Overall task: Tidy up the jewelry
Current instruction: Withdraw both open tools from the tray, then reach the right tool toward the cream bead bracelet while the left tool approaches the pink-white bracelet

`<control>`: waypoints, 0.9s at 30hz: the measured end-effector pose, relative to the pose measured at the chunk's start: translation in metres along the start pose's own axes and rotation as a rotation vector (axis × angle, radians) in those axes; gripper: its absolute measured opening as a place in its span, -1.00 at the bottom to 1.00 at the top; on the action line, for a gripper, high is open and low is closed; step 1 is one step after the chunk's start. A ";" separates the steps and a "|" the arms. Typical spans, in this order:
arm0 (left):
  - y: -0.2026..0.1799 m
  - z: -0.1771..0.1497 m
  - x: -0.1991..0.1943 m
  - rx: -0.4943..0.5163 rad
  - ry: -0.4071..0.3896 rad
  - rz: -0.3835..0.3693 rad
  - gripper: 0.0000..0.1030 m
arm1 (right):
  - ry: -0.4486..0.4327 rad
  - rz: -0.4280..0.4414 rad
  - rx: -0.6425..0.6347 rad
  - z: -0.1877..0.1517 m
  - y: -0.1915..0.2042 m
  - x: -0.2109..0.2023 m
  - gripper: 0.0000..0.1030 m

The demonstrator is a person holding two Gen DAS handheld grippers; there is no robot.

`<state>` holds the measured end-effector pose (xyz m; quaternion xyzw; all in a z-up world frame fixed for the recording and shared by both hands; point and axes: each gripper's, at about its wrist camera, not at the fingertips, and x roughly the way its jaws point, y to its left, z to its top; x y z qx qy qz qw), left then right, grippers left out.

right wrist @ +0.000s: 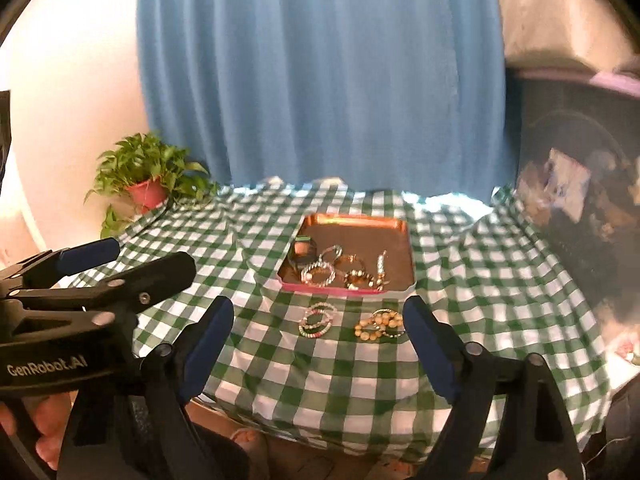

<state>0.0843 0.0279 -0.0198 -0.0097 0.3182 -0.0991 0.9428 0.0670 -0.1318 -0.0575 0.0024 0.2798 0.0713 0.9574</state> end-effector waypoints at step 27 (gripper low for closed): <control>0.000 -0.056 0.026 0.002 0.036 -0.057 0.87 | -0.028 0.092 0.079 -0.059 -0.014 -0.007 0.83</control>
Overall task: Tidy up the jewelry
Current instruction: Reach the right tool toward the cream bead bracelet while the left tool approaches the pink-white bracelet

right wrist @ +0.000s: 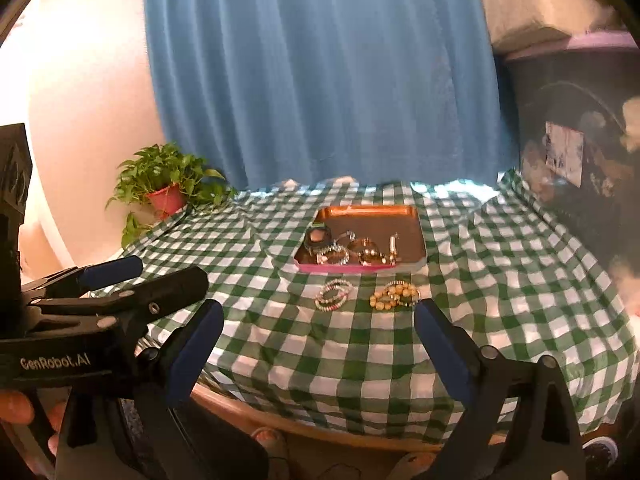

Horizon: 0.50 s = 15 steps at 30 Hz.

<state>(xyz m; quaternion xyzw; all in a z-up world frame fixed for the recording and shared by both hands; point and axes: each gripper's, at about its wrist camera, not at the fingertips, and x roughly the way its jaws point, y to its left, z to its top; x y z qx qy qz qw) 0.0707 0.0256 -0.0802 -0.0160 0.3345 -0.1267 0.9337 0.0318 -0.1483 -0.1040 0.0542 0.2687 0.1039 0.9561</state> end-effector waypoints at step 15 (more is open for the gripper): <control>0.023 -0.007 0.143 0.019 0.200 -0.046 -0.14 | 0.167 0.030 0.069 -0.010 -0.062 0.097 -0.17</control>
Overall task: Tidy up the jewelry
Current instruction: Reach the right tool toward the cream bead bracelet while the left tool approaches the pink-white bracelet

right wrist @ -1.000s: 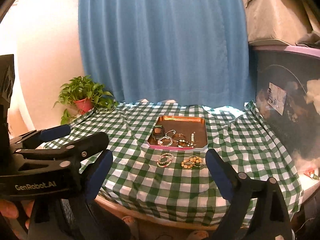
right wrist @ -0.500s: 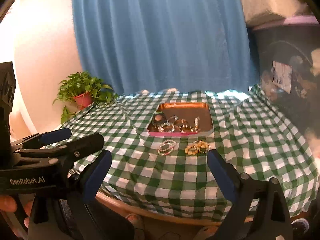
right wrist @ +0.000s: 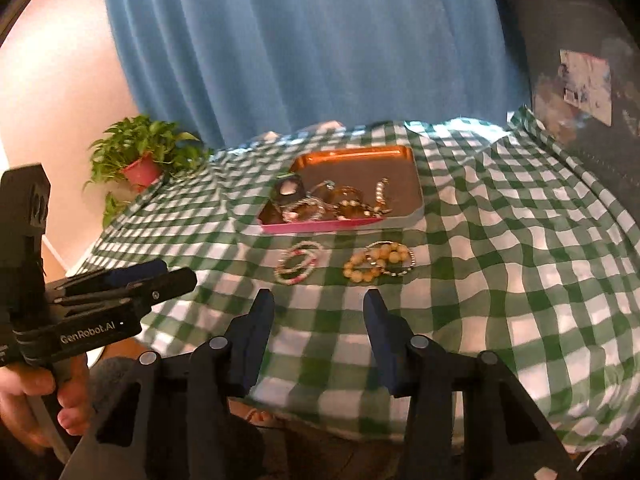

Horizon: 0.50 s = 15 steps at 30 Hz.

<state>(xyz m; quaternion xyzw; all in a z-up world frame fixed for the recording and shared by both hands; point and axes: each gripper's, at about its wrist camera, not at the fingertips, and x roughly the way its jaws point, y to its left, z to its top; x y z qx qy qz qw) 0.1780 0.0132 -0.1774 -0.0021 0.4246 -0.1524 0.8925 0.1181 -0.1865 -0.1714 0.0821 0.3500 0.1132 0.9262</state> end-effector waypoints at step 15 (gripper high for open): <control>0.010 0.023 0.107 -0.006 0.098 -0.091 -0.59 | 0.124 0.029 0.019 0.011 -0.038 0.097 -0.74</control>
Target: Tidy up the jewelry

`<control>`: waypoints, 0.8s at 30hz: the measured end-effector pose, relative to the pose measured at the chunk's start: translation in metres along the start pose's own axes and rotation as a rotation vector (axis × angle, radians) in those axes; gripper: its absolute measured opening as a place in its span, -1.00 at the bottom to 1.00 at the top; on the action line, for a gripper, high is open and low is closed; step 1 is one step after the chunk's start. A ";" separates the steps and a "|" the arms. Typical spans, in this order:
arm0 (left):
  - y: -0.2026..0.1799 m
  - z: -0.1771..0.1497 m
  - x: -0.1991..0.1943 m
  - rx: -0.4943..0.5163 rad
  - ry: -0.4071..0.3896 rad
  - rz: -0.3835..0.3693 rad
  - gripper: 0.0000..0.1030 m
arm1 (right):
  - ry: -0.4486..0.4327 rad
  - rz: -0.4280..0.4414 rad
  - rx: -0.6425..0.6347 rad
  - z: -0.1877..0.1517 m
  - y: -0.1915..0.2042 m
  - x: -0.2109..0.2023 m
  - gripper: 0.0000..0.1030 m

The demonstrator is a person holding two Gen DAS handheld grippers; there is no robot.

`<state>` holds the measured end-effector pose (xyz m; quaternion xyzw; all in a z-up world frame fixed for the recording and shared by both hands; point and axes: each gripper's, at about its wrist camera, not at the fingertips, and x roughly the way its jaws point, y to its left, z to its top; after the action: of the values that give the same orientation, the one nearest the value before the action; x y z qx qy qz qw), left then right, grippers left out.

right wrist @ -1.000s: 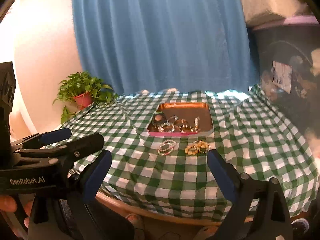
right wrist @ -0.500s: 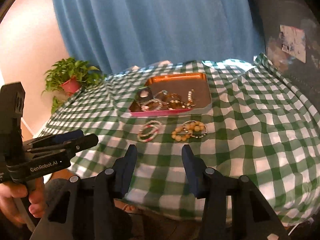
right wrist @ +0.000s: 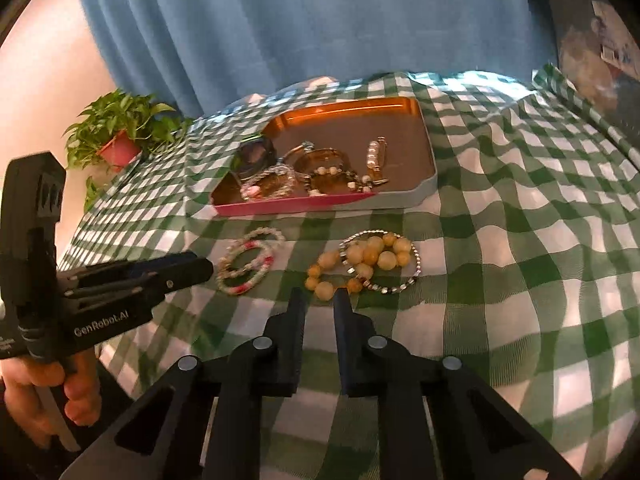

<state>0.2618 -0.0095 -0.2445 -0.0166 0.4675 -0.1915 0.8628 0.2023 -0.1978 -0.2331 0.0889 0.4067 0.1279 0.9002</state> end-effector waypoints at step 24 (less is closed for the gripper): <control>0.014 0.012 0.022 -0.028 -0.006 -0.038 -0.78 | 0.048 -0.021 -0.110 0.014 0.014 0.043 -0.68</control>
<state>0.2866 -0.0056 -0.2581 -0.0381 0.4673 -0.2010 0.8601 0.2381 -0.1727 -0.2511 0.0317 0.4214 0.1428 0.8950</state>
